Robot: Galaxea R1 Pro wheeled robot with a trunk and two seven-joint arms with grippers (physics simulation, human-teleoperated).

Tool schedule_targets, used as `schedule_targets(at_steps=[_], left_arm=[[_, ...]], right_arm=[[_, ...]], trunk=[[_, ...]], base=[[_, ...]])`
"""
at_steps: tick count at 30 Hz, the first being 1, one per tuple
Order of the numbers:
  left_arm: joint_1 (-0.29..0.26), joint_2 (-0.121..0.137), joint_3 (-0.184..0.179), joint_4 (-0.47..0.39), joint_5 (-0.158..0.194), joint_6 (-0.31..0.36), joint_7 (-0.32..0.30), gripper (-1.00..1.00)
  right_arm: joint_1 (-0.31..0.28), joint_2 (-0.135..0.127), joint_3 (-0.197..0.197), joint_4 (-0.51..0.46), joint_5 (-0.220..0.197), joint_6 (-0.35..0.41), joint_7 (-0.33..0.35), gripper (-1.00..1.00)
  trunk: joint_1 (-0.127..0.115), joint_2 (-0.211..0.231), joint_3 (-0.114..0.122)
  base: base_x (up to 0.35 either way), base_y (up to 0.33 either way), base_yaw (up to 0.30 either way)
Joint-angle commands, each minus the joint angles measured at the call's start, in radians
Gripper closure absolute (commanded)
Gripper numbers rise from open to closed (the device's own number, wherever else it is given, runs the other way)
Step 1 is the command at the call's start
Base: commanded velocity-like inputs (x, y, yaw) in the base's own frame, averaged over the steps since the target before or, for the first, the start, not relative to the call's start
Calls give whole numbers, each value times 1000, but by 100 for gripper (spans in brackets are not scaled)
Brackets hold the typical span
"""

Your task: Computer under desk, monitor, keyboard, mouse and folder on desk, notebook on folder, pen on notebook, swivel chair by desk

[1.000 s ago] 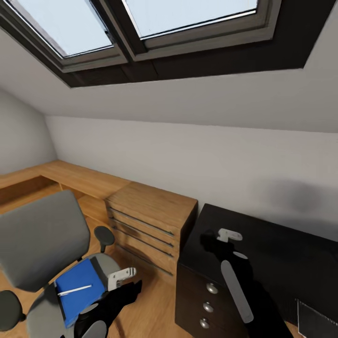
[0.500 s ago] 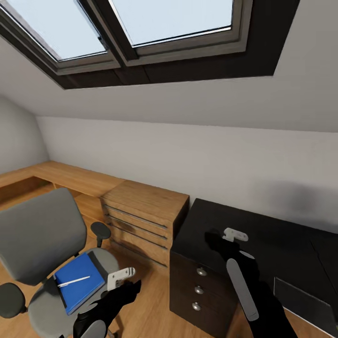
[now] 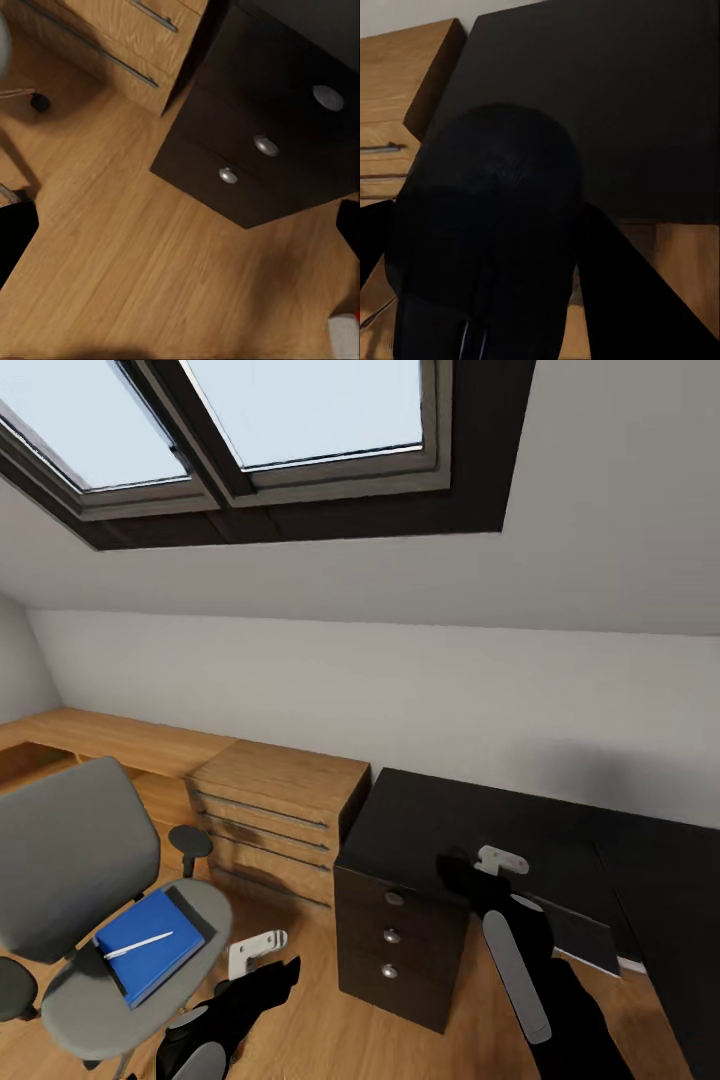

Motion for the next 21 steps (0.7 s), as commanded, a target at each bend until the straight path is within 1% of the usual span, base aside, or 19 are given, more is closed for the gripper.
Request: schedule_targets(at_steps=[1, 9, 16, 21], left_arm=[[-1, 1, -2, -2, 5, 2, 7, -100], [-1, 1, -2, -2, 5, 2, 7, -100], [-1, 1, -2, -2, 5, 2, 7, -100], [-1, 2, -2, -2, 5, 2, 7, -100]], right_arm=[[-1, 0, 1, 0, -14, 0, -13, 100], [-1, 0, -2, 3, -14, 0, -13, 100], [-1, 0, -4, 4, -14, 0, -13, 100], [-1, 0, -5, 5, -14, 0, -13, 100]], trunk=[[0, -1, -2], [0, -1, -2], [0, -1, -2], [0, -1, -2]], base=[[-335, 0, -289], [-307, 0, -294], [-160, 0, -297], [-83, 0, -281]])
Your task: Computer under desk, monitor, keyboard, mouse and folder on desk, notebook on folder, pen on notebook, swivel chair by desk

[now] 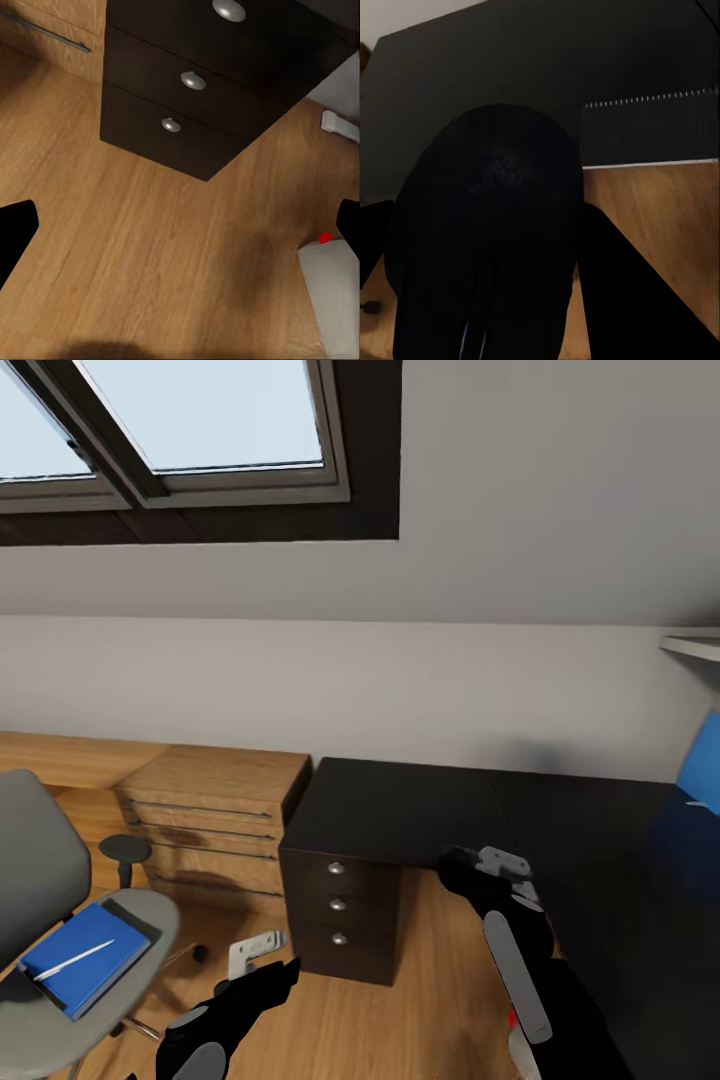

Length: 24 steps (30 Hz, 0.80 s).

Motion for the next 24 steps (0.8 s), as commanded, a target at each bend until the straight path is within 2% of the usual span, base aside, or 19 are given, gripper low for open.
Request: schedule_targets(at_steps=[1, 14, 24], left_arm=[[-1, 1, -1, -2, 5, 2, 7, -100], [-1, 1, -1, -2, 5, 2, 7, -100], [-1, 1, -1, -2, 5, 2, 7, -100]], right_arm=[[-1, 0, 1, -1, -14, 0, -13, 100], [-1, 0, -13, -1, -13, 2, -14, 100], [-1, 0, -24, 0, -13, 2, -14, 100]], trunk=[[0, -1, -2], [0, -1, -2], [0, -1, -2]], base=[[-33, 0, -154], [-10, 0, -29], [-62, 0, -221]])
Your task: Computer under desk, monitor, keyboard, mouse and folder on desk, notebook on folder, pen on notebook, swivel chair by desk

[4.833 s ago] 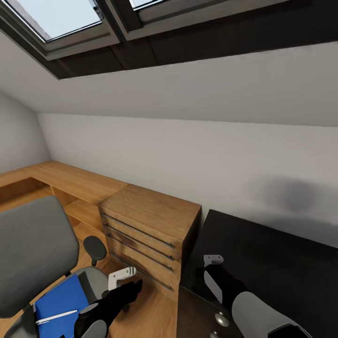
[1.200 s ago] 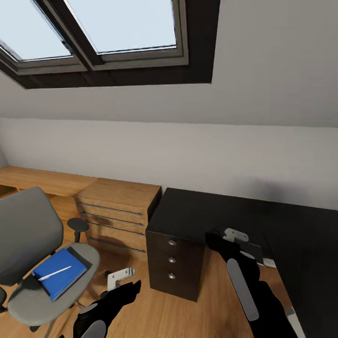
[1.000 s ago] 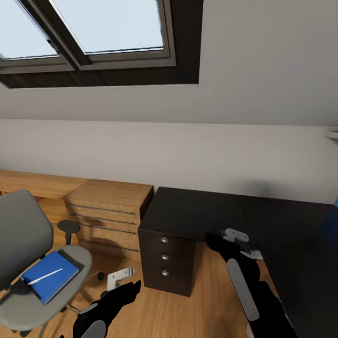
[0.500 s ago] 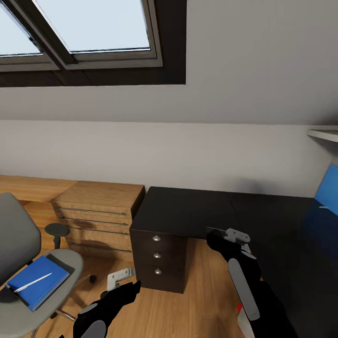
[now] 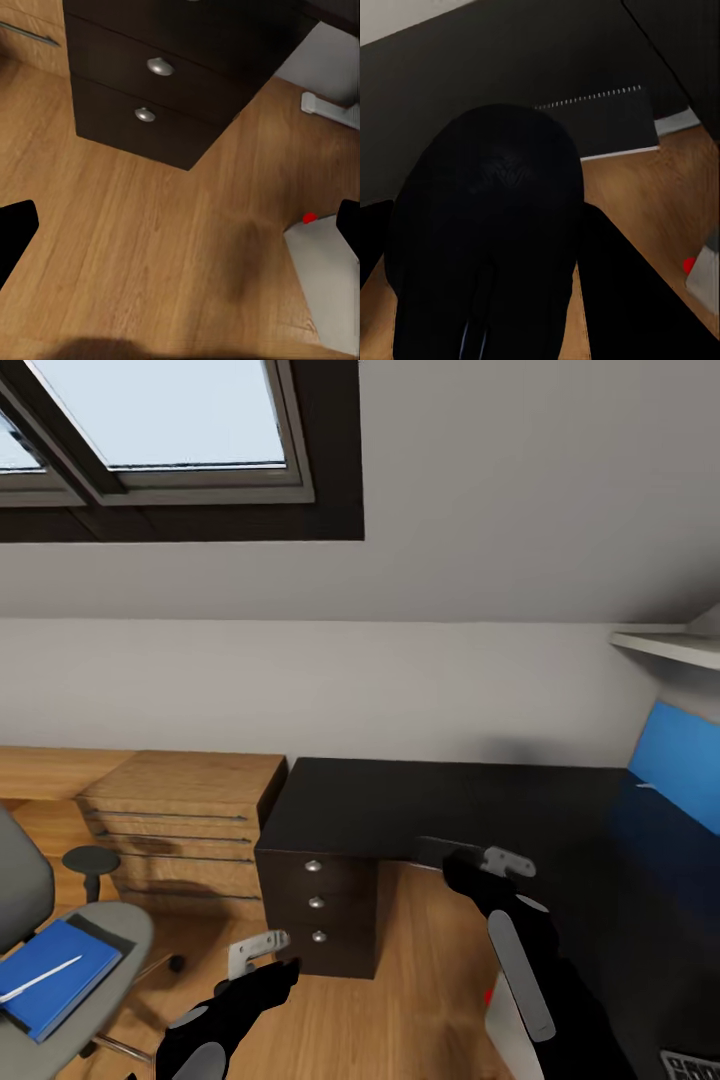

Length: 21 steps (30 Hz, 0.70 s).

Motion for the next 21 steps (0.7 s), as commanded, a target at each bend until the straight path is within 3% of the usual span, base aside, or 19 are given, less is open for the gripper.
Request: schedule_targets(at_steps=[1, 7, 15, 21], left_arm=[[-1, 1, -1, -2, 5, 2, 7, -100], [-1, 1, -1, -2, 5, 2, 7, -100], [-1, 0, -1, -2, 5, 2, 7, -100], [-1, 0, -1, -2, 6, 2, 7, -100]], right_arm=[[-1, 0, 1, -1, -14, 0, -13, 100], [-1, 0, -1, -1, -14, 0, -13, 100], [-1, 0, -1, -1, -14, 0, -13, 100], [-1, 0, -2, -1, -14, 0, -13, 100]], trunk=[[0, -1, -2], [0, -1, -2], [0, -1, -2], [0, -1, -3]], base=[[-70, 0, -263], [-114, 5, -268], [-224, 141, -270], [-75, 56, -267]])
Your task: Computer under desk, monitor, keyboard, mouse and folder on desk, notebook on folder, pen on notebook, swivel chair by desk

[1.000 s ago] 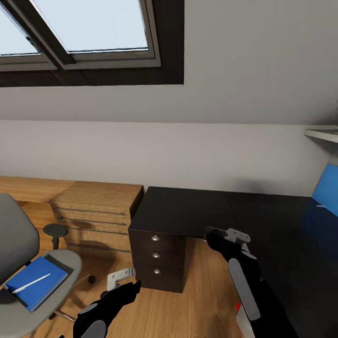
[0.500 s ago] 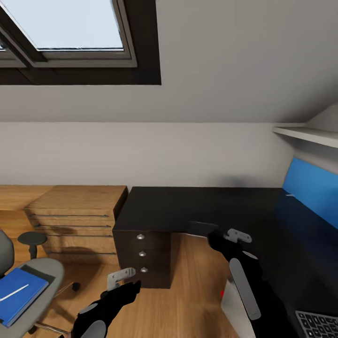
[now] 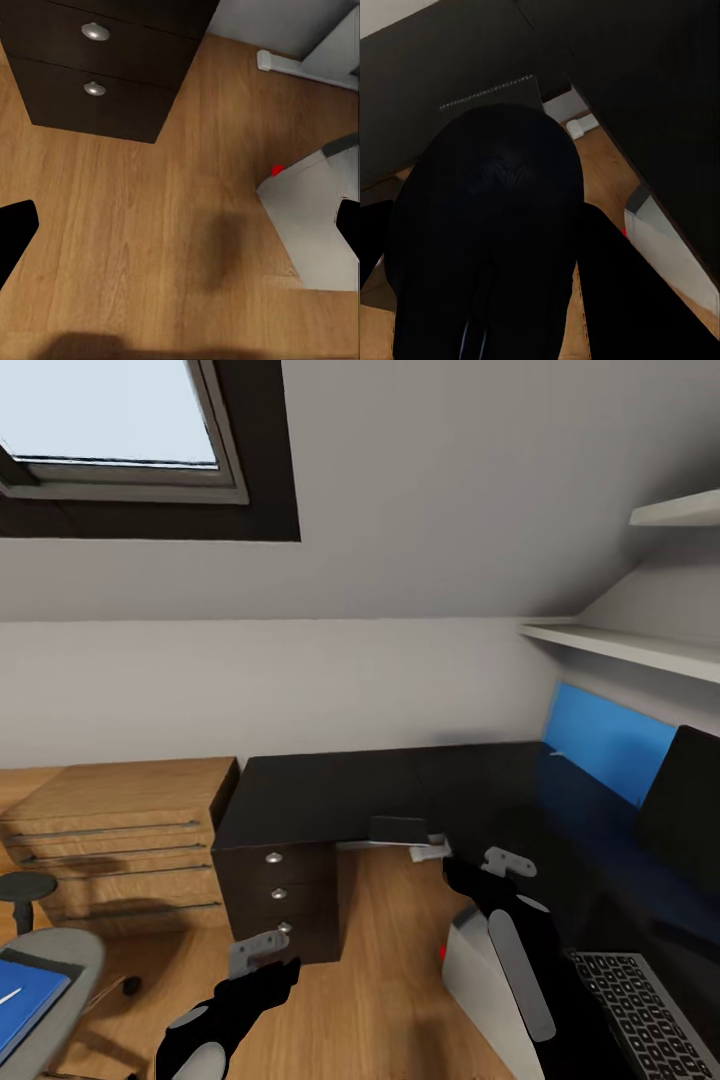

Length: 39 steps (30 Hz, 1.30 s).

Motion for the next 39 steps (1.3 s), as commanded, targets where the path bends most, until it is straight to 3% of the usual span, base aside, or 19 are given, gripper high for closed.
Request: schedule_targets(at_steps=[1, 11, 18, 23, 27, 35, 39], left_arm=[[-1, 1, -1, -2, 5, 2, 7, -100], [-1, 1, -1, -2, 5, 2, 7, -100], [-1, 0, -5, -2, 0, 2, 8, -100], [-1, 0, -6, -2, -1, 2, 8, -100], [-1, 0, -6, -2, -1, 2, 8, -100], [-1, 0, -7, -3, -2, 2, 7, -100], [-1, 0, -8, -3, -2, 1, 8, -100]], right_arm=[[-1, 0, 1, -1, -14, 0, -13, 100], [-1, -1, 0, -1, -10, -1, -13, 100], [-20, -89, -65, 185, -8, 6, -10, 100], [-84, -158, -101, 310, -10, 6, -9, 100], [-144, -241, -116, 422, -11, 7, -8, 100], [-250, -273, -120, 628, -6, 3, -9, 100], [-277, -278, -120, 677, -4, -2, -8, 100]], trunk=[[0, -1, -3], [0, -1, -5], [0, -1, -5], [0, -1, -5], [0, -1, -5], [0, -1, -5], [0, -1, -5]], base=[[-13, 10, -219], [-2, 2, -45], [0, 0, 0], [0, 0, 0], [0, 0, 0], [0, 0, 0], [0, 0, 0]])
